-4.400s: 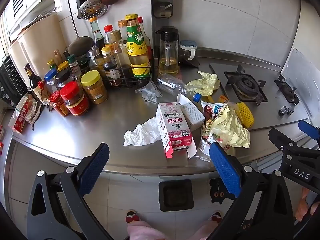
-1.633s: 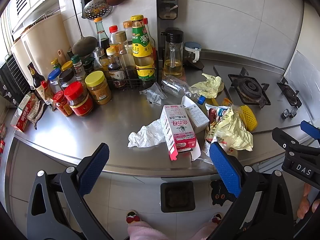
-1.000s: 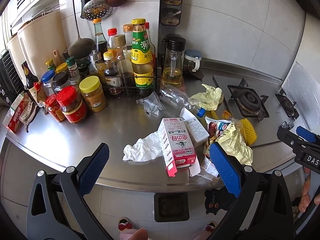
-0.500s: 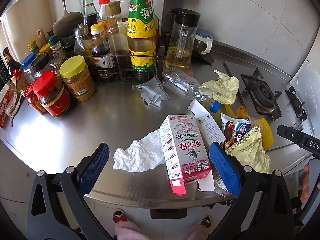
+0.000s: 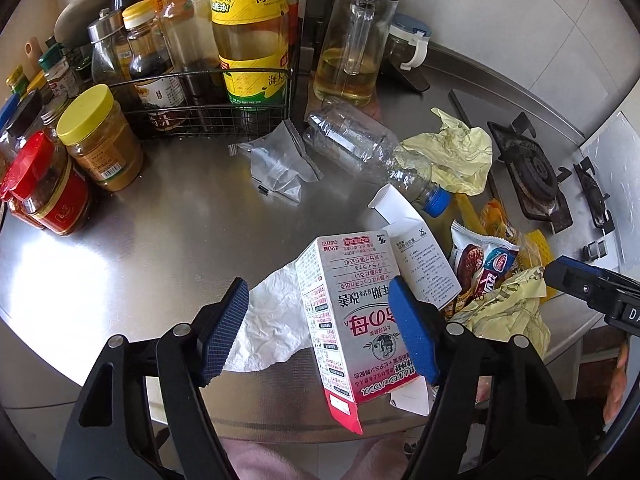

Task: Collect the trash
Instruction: 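Grasp the pink-and-white carton with the left tool while the right tool grasps the yellow bag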

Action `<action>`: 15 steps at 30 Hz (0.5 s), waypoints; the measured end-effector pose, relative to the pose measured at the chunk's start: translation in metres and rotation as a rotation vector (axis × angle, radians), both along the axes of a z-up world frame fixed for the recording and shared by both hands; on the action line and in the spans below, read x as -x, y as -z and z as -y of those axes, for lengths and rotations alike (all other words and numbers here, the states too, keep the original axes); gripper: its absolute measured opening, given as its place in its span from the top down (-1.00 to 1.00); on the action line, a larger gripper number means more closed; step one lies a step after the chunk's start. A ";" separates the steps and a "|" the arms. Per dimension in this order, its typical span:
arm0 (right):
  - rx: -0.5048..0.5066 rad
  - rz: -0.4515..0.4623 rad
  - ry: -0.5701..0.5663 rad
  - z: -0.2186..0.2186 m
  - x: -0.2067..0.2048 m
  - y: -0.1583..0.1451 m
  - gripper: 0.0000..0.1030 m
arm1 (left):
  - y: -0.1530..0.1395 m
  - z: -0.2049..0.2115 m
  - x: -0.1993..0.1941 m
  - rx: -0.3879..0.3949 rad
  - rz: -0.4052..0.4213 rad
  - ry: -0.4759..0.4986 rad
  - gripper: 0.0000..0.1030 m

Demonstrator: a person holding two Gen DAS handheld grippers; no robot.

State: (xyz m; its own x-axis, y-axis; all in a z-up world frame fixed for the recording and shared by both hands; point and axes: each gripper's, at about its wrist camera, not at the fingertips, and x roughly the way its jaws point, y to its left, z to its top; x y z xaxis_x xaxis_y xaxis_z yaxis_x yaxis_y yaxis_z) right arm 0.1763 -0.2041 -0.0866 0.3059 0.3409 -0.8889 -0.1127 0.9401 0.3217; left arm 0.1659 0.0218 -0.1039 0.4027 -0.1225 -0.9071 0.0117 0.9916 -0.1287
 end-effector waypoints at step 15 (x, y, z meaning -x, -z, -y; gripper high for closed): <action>0.046 -0.077 -0.039 -0.006 0.004 0.026 -0.09 | 0.030 0.011 -0.004 0.010 -0.089 0.035 -0.33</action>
